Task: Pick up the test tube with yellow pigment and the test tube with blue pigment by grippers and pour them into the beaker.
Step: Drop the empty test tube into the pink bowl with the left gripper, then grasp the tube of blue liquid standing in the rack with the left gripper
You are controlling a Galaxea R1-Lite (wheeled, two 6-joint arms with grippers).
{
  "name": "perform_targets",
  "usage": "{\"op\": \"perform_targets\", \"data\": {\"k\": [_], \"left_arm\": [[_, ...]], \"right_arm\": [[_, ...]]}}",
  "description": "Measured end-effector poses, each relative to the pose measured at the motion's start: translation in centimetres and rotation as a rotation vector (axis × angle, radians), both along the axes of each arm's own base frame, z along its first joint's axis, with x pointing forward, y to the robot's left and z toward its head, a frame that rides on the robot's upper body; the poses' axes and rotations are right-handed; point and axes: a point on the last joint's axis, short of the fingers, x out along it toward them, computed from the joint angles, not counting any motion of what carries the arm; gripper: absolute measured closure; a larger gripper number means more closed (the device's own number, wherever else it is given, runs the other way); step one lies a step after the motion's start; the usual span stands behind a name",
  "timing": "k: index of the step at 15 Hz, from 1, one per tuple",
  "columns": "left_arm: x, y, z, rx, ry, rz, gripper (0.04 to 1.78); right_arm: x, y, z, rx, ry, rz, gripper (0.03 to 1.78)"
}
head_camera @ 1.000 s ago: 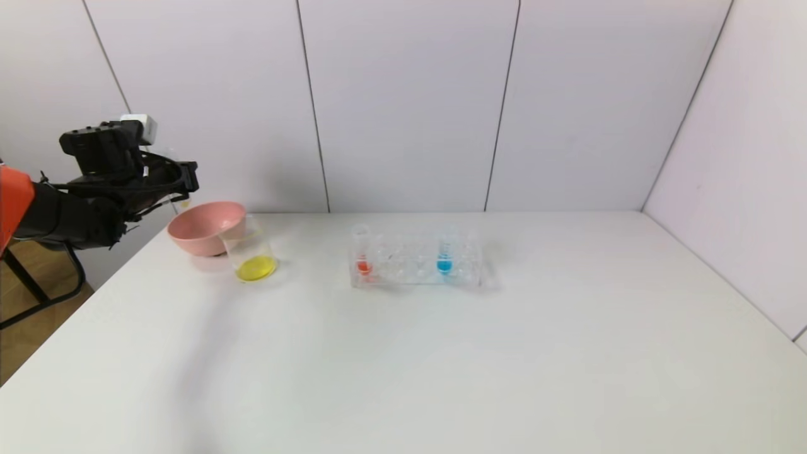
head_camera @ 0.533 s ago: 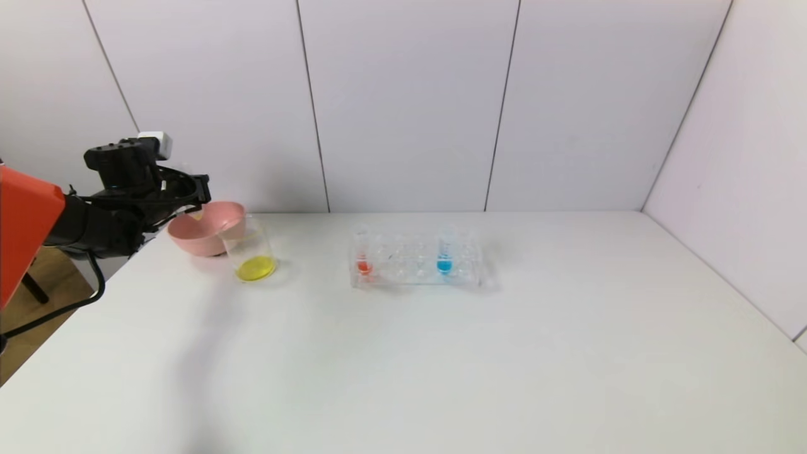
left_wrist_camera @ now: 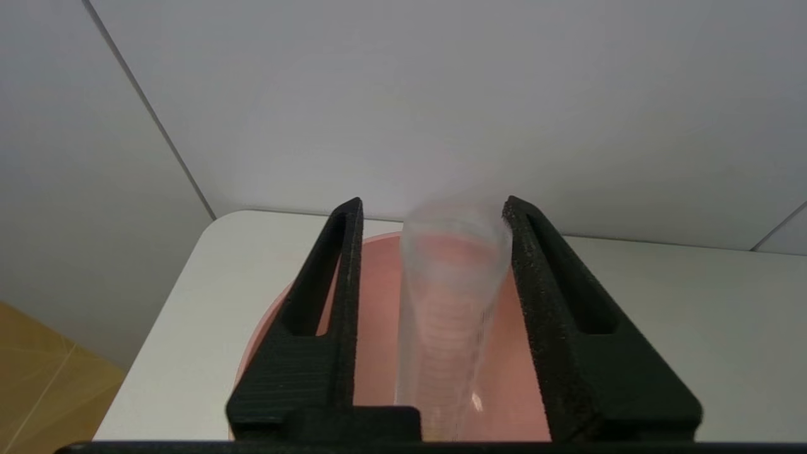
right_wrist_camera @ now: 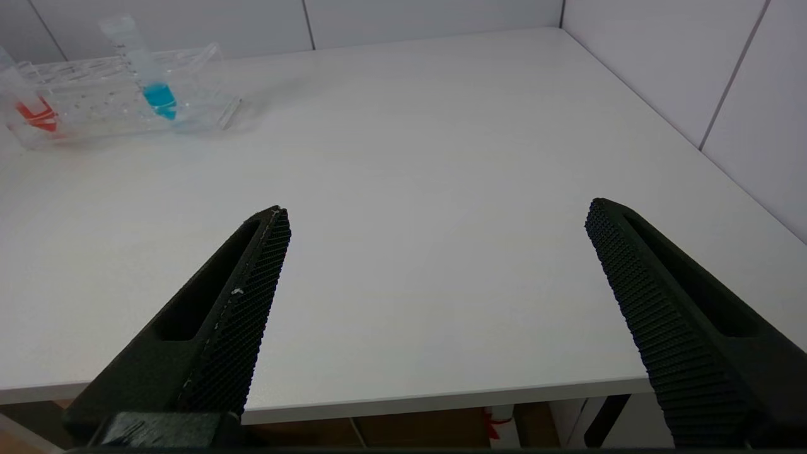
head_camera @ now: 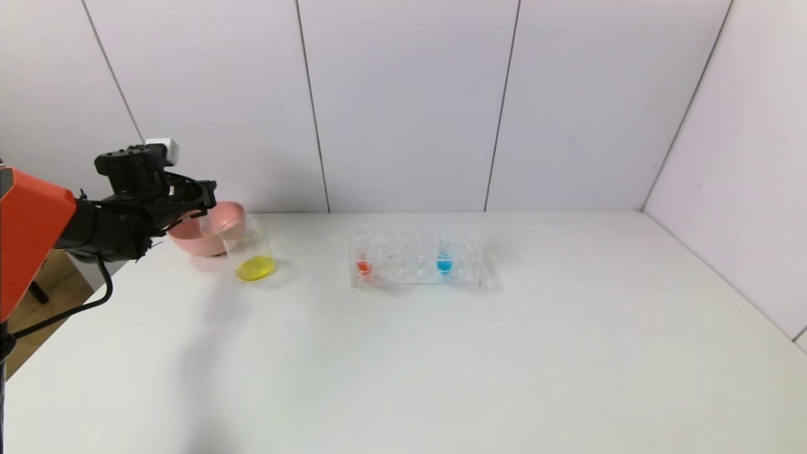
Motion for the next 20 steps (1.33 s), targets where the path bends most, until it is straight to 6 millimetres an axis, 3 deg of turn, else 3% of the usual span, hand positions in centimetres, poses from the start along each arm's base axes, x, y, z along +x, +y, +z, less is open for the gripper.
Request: {"op": "perform_targets", "data": {"k": [4, 7, 11, 14, 17, 20], "left_arm": [[-0.3, -0.6, 0.4, -0.01, -0.003, -0.011, 0.37], [-1.3, -0.8, 1.8, -0.007, -0.017, -0.012, 0.1], [-3.8, -1.3, 4.8, -0.001, -0.052, -0.013, 0.04], [-6.8, -1.8, 7.4, 0.001, -0.083, -0.011, 0.04], [-11.3, -2.5, 10.3, -0.003, -0.09, 0.009, 0.04], [-17.2, -3.4, 14.0, -0.003, -0.077, 0.068, 0.04]], "right_arm": [[0.0, 0.0, 0.0, 0.0, 0.0, 0.0, 0.1], [0.0, 0.0, 0.0, 0.0, 0.0, 0.0, 0.1], [0.0, 0.0, 0.0, 0.0, 0.0, 0.0, 0.1], [0.0, 0.0, 0.0, 0.0, 0.0, 0.0, 0.1], [0.0, 0.0, 0.0, 0.0, 0.0, 0.0, 0.1], [0.0, 0.0, 0.0, 0.0, 0.0, 0.0, 0.1]]}}
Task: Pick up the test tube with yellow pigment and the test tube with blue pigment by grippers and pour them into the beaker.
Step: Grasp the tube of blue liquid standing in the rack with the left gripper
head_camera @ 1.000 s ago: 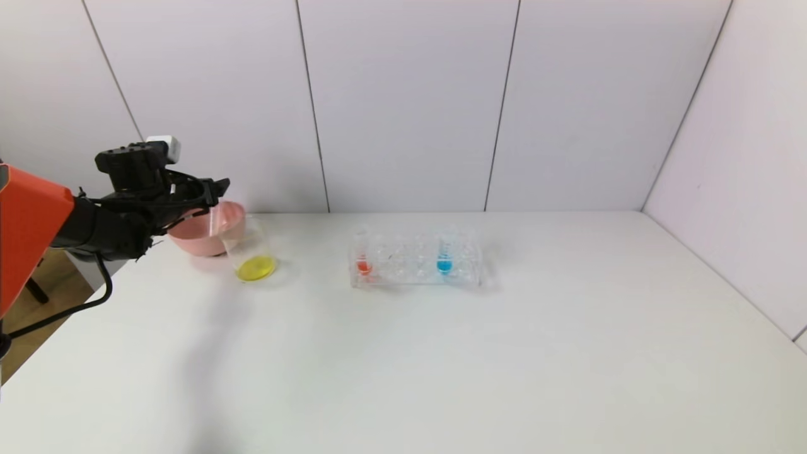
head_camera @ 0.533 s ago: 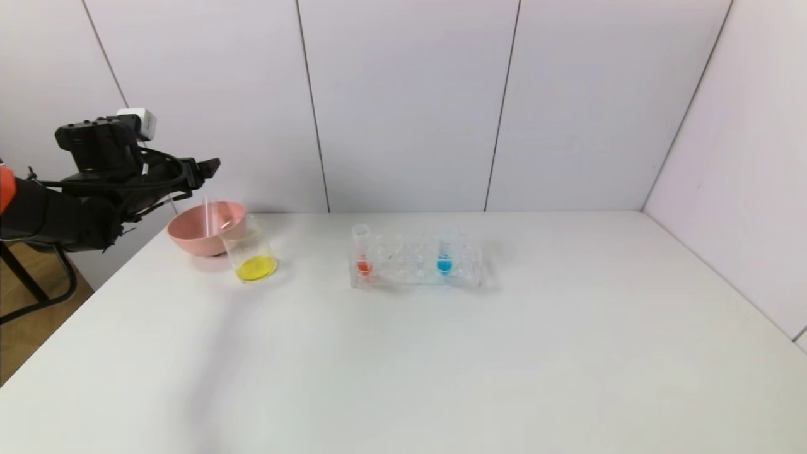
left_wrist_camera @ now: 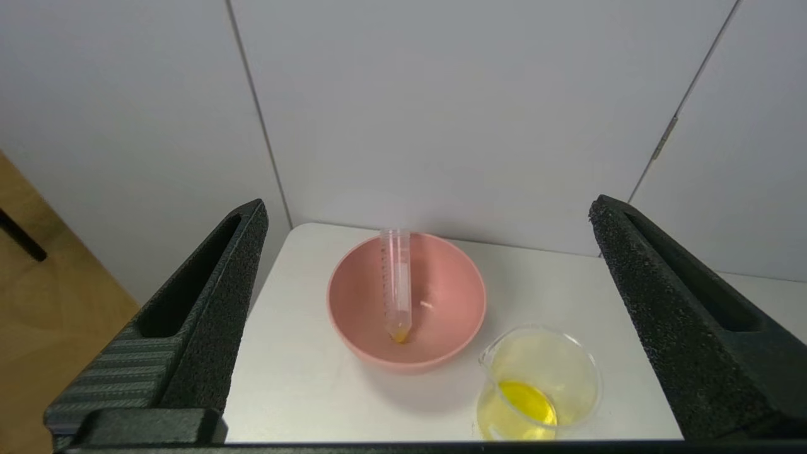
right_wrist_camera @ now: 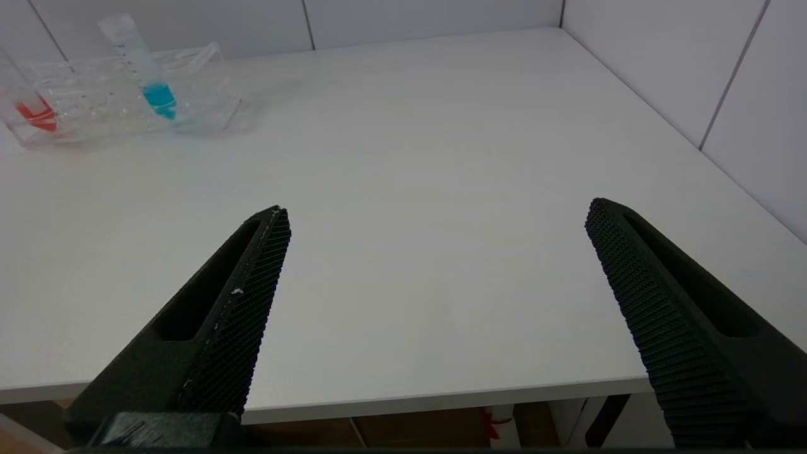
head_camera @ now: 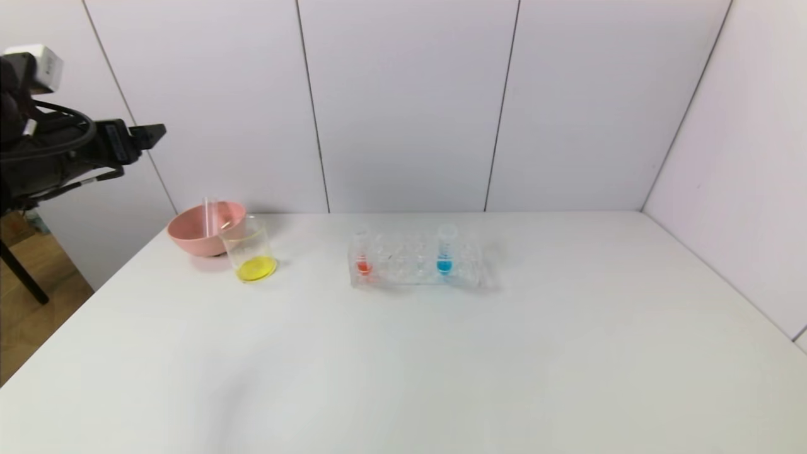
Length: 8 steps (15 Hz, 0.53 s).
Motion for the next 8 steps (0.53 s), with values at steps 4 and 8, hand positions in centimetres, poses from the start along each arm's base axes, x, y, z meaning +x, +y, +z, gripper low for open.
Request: {"op": "perform_targets", "data": {"k": [4, 8], "left_arm": [[-7.7, -2.3, 2.2, -0.008, 0.057, -0.013, 0.04], [-12.3, -5.6, 1.5, -0.006, 0.003, -0.163, 0.04]], "right_arm": [[0.0, 0.0, 0.0, 0.0, 0.0, 0.0, 0.1], [0.0, 0.0, 0.0, 0.0, 0.0, 0.0, 0.1]]}}
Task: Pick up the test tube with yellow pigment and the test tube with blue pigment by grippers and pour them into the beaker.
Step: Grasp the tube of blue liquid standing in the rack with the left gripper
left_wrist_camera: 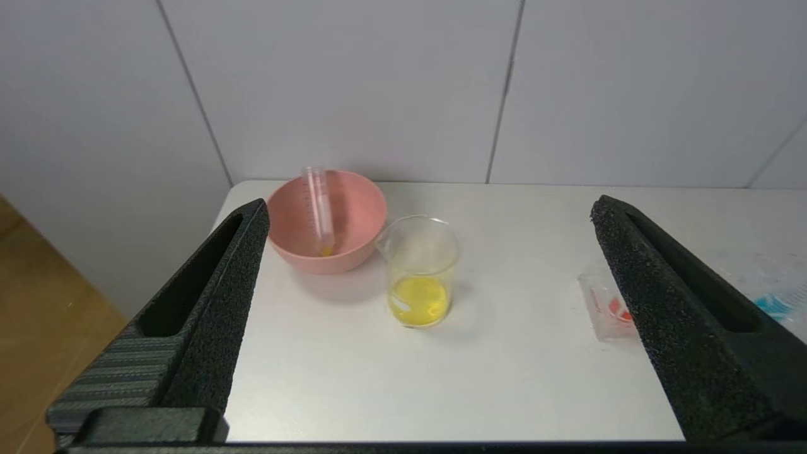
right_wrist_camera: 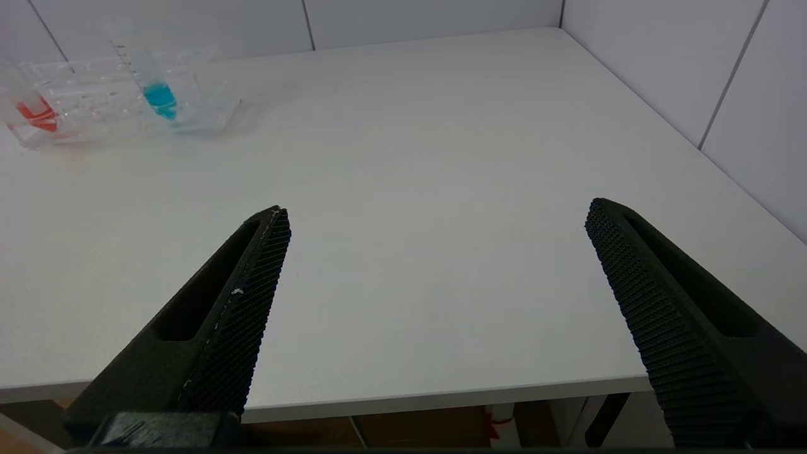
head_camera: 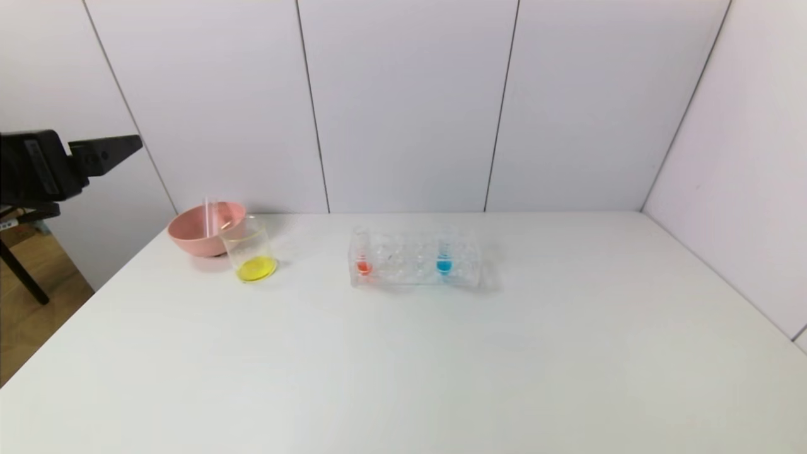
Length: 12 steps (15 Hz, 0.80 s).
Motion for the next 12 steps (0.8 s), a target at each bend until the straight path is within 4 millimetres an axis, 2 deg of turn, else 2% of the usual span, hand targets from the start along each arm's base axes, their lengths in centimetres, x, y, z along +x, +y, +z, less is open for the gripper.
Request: {"op": "perform_targets", "data": {"k": [3, 7, 9, 12], "left_arm": [[-1.7, -1.4, -0.6, -0.05, -0.057, -0.097, 0.04], [-2.6, -3.7, -1.5, -0.124, -0.025, -0.254, 0.04], [-2.6, -5.0, -2.2, -0.162, 0.015, -0.314, 0.04], [-1.6, -7.5, -3.2, -0.158, 0.044, -0.299, 0.04]], "right_arm": [[0.0, 0.0, 0.0, 0.0, 0.0, 0.0, 0.1], [0.0, 0.0, 0.0, 0.0, 0.0, 0.0, 0.1], [0.0, 0.0, 0.0, 0.0, 0.0, 0.0, 0.1], [0.0, 0.0, 0.0, 0.0, 0.0, 0.0, 0.1]]}}
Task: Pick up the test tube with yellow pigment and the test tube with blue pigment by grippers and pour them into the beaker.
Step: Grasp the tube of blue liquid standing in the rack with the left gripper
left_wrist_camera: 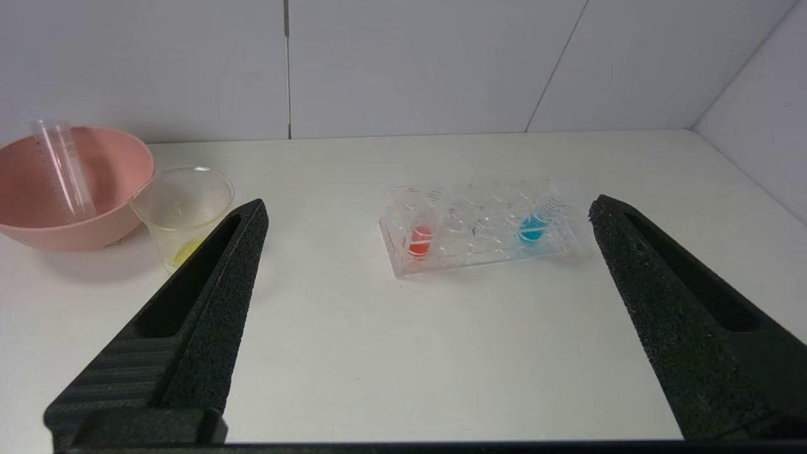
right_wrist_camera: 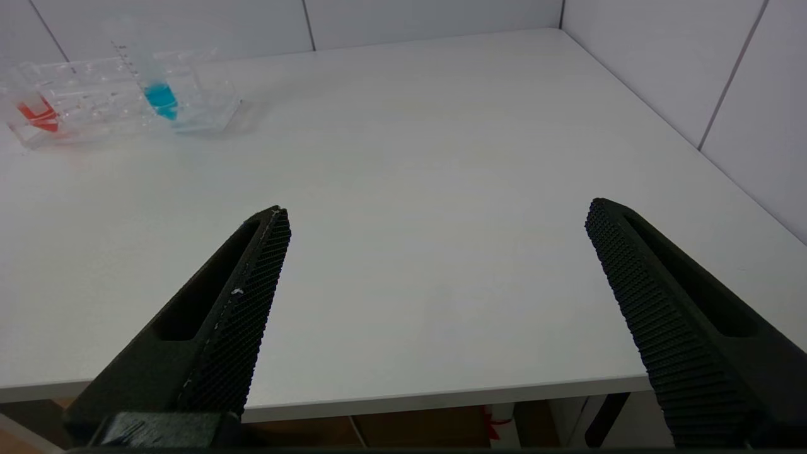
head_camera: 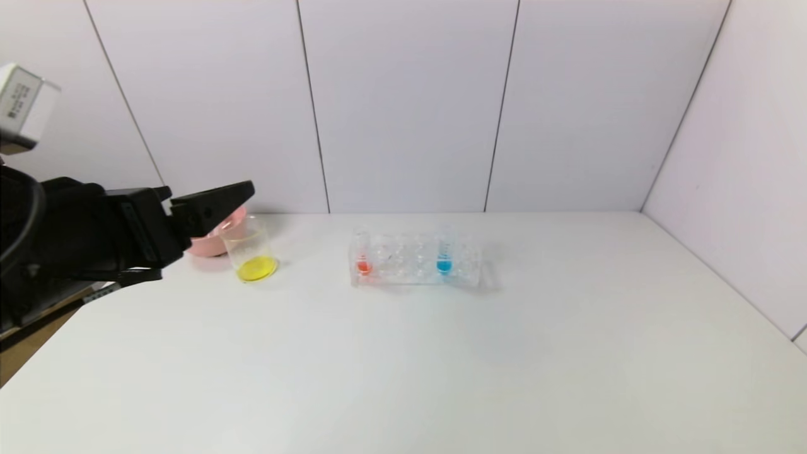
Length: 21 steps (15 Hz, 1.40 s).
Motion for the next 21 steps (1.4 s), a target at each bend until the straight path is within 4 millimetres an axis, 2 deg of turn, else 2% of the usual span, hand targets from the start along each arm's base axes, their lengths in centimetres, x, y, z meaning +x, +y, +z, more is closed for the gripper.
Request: {"op": "perform_targets", "data": {"k": [4, 9, 21], "left_arm": [[2.7, -4.3, -1.7, 0.018, 0.001, 0.05, 0.04], [5.8, -10.2, -4.6, 0.035, 0.01, -0.003, 0.04], [11.9, -18.5, -10.5, 0.063, 0.026, -0.048, 0.04]], "right_arm": [[0.0, 0.0, 0.0, 0.0, 0.0, 0.0, 0.1], [0.0, 0.0, 0.0, 0.0, 0.0, 0.0, 0.1], [0.0, 0.0, 0.0, 0.0, 0.0, 0.0, 0.1]]}}
